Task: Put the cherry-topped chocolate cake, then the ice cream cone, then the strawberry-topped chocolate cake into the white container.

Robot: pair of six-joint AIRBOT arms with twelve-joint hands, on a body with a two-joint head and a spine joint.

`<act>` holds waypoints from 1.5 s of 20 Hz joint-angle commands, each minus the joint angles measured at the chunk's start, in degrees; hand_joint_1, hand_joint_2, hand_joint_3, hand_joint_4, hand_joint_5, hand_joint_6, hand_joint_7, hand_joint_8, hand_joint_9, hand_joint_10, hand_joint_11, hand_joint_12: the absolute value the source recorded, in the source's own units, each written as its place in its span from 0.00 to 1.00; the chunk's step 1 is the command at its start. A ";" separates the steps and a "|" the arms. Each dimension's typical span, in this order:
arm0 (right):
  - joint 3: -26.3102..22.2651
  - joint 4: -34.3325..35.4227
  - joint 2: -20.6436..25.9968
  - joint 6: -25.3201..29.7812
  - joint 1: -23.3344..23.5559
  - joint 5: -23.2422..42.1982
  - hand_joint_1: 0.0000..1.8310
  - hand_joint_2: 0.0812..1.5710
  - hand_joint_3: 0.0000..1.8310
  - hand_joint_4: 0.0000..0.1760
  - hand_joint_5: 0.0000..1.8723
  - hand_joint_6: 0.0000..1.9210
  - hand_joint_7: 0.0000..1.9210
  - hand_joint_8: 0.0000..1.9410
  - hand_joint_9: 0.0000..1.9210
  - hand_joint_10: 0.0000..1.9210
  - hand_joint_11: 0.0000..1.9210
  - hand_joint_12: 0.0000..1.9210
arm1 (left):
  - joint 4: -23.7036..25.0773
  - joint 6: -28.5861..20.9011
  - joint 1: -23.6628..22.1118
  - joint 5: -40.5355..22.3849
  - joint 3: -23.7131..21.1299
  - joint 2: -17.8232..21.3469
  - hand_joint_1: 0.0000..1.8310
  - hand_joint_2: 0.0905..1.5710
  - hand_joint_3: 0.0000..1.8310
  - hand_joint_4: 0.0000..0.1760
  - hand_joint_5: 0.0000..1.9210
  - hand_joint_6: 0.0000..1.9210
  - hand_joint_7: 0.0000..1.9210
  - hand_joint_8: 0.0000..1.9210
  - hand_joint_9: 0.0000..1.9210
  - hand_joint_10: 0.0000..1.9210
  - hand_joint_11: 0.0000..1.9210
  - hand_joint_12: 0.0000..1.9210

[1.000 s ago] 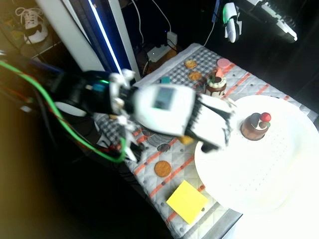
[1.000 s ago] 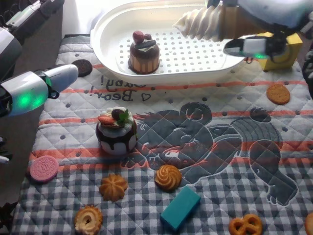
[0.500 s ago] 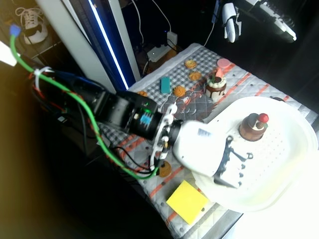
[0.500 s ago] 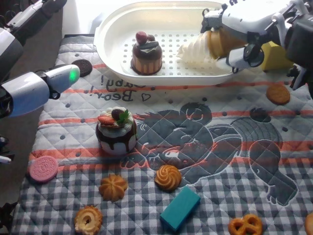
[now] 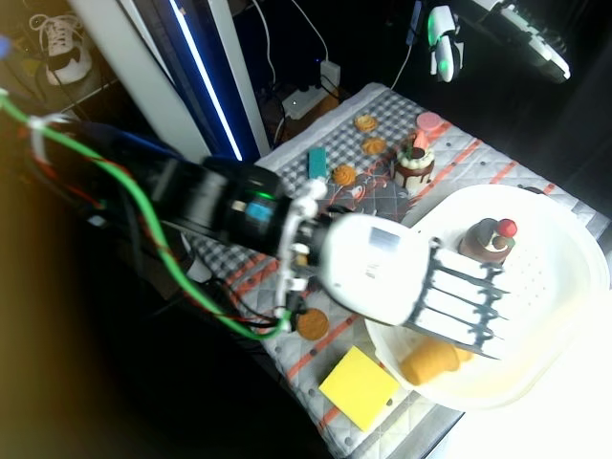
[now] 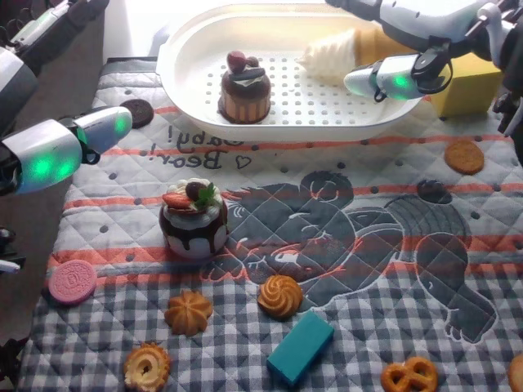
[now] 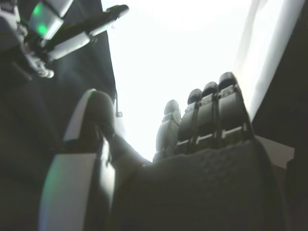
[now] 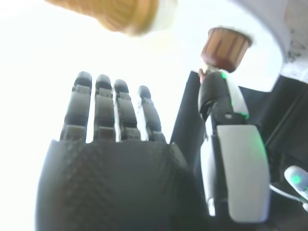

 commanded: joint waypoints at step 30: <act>-32.94 -12.40 30.77 11.95 -35.67 37.66 0.34 0.70 0.00 0.18 0.00 0.00 0.00 0.00 0.01 0.00 0.00 0.07 | 14.29 -0.40 -6.58 27.90 4.68 -5.10 0.51 0.63 0.00 0.92 0.02 0.01 0.00 0.00 0.00 0.00 0.00 0.00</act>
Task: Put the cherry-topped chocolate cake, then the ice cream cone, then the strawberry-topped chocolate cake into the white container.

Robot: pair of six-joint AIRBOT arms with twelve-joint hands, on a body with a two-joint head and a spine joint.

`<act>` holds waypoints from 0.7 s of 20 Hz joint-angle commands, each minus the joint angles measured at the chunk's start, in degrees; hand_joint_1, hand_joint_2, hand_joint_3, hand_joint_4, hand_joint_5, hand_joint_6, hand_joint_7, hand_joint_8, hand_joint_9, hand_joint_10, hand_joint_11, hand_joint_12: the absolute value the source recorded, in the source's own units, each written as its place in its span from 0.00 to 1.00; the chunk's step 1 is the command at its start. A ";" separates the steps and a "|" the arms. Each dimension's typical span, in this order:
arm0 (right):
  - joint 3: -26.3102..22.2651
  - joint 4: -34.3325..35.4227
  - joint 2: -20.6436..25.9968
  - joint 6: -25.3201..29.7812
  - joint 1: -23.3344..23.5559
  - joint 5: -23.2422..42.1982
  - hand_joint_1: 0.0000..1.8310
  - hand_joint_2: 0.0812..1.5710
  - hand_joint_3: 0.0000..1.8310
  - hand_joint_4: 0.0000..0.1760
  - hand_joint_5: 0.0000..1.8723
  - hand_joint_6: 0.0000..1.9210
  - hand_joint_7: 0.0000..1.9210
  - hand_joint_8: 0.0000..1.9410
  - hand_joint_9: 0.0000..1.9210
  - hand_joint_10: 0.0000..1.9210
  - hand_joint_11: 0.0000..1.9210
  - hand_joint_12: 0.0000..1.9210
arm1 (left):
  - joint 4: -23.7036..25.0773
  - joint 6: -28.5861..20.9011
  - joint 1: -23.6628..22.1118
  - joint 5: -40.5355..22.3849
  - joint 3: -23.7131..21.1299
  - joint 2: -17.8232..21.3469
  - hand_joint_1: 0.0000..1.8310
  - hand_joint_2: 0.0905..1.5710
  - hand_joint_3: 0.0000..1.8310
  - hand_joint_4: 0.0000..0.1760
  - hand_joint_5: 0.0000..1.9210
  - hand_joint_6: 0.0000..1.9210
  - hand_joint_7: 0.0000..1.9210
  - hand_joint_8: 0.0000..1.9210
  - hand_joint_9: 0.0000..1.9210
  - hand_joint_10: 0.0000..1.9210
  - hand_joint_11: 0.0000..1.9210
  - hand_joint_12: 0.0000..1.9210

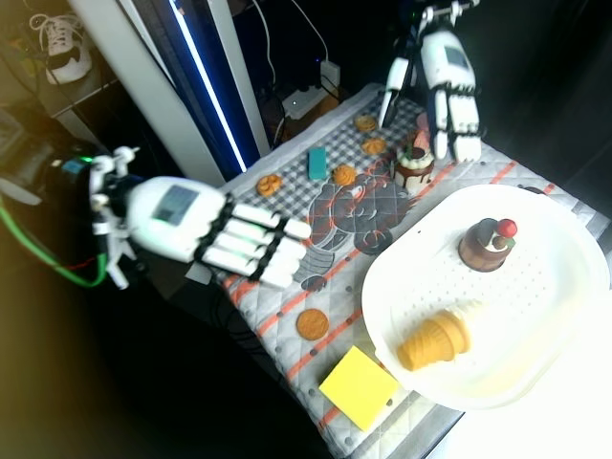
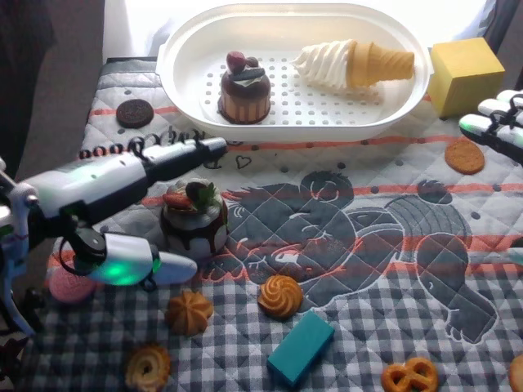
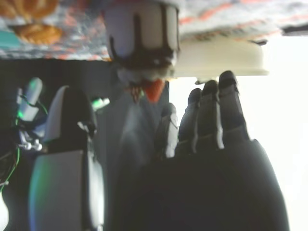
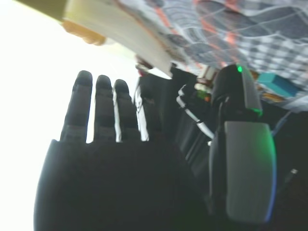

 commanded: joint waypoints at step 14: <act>-0.58 -0.08 0.30 0.12 -0.78 8.11 0.35 0.73 0.01 0.11 0.00 0.00 0.00 0.00 0.00 0.00 0.00 0.00 | 0.07 -0.19 -2.05 -5.08 2.38 -2.36 0.63 0.74 0.00 0.00 0.09 0.70 0.10 0.91 0.20 1.00 0.28 1.00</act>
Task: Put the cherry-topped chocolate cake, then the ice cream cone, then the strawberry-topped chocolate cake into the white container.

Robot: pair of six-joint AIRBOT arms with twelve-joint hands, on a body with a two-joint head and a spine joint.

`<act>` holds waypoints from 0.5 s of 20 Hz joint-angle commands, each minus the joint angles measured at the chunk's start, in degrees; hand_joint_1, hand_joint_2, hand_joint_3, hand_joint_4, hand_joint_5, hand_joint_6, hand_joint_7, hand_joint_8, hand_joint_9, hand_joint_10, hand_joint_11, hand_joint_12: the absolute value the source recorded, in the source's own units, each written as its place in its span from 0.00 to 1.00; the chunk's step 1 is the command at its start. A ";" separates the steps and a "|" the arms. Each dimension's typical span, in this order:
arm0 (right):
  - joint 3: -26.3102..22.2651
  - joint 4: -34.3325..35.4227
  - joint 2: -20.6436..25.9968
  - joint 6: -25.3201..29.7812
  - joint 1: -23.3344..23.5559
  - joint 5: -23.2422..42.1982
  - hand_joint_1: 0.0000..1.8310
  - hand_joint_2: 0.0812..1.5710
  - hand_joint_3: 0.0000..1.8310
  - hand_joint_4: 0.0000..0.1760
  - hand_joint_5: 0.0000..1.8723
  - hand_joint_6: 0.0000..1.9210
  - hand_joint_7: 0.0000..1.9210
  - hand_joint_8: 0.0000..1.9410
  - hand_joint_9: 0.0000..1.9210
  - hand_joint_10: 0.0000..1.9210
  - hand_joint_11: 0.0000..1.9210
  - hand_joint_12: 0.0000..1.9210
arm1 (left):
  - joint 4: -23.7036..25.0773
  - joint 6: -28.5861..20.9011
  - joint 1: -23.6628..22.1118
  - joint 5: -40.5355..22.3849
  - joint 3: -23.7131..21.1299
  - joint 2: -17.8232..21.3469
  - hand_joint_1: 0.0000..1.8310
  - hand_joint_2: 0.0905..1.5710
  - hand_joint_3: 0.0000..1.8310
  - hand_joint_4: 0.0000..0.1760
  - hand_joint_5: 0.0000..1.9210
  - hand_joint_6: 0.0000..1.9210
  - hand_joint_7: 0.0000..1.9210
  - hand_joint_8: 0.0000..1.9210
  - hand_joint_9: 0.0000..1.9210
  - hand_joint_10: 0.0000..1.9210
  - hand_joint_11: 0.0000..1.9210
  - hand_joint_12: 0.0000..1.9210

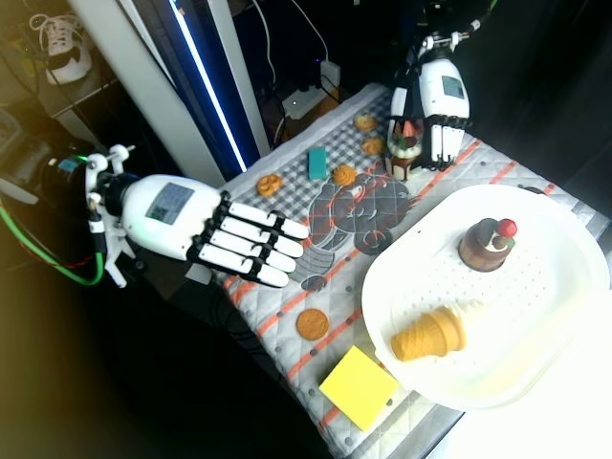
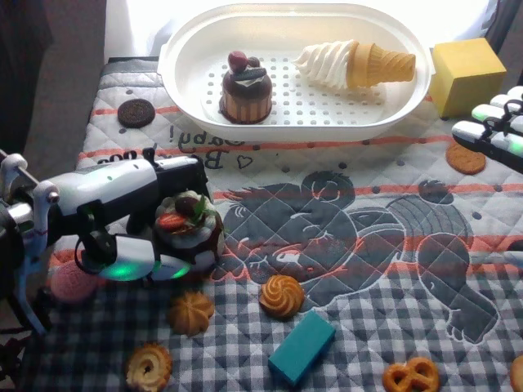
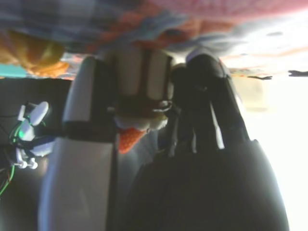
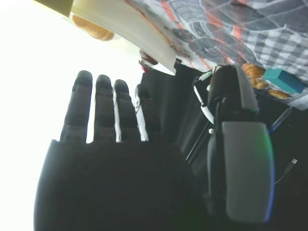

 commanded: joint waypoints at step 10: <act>-0.02 0.71 0.29 0.01 -0.08 7.04 0.34 0.73 0.00 0.14 0.00 0.00 0.00 0.00 0.00 0.00 0.00 0.00 | 6.08 -0.23 -7.20 -14.36 -3.49 3.55 0.87 0.77 0.00 0.00 0.01 0.50 0.07 0.82 0.30 0.87 0.18 1.00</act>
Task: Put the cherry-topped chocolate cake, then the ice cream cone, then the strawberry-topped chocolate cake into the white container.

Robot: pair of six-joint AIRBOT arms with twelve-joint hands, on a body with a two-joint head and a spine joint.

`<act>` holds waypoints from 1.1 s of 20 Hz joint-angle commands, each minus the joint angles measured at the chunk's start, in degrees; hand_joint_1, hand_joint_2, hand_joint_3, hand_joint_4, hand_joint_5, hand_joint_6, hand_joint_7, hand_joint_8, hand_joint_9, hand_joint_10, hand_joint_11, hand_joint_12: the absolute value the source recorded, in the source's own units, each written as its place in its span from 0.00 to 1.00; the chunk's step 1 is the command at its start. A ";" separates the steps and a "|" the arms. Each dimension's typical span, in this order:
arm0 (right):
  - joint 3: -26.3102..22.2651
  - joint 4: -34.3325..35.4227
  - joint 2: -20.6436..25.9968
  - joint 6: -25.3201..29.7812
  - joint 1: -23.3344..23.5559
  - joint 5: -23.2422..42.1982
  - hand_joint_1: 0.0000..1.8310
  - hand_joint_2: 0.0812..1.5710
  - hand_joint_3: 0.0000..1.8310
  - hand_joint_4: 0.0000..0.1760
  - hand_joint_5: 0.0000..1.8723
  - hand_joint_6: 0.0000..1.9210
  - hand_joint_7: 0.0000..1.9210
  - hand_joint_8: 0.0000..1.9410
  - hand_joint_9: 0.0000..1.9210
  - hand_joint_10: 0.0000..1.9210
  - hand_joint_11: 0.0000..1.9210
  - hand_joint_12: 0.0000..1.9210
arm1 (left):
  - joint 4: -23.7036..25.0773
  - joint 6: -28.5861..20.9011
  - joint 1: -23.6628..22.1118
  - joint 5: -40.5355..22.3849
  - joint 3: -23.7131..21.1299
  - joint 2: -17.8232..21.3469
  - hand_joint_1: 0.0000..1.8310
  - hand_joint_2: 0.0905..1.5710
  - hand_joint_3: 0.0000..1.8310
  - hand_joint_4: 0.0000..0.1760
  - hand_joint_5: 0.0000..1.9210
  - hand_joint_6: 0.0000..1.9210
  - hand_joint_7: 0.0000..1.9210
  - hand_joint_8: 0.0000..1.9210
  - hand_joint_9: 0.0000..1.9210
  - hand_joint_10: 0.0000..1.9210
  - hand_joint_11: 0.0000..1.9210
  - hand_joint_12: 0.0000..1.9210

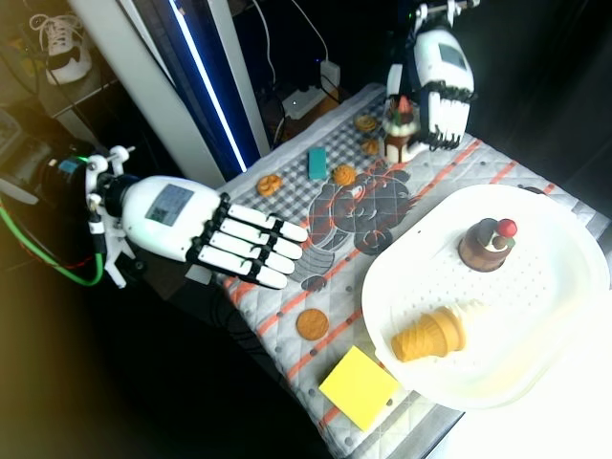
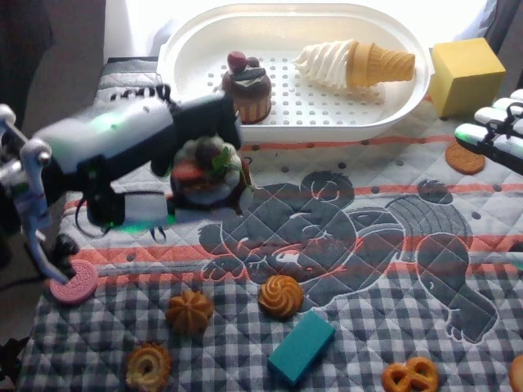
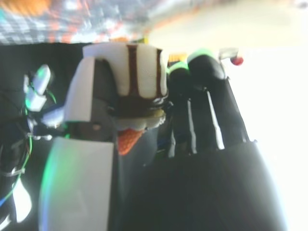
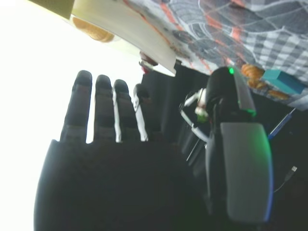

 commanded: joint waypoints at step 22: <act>0.98 0.92 -0.80 0.12 -0.21 6.73 0.36 0.75 0.00 0.00 0.00 0.00 0.00 0.00 0.00 0.00 0.00 0.00 | -27.70 22.25 -18.27 14.34 31.62 -28.06 0.78 0.84 0.00 0.00 0.11 0.76 0.22 0.91 0.28 0.94 0.19 1.00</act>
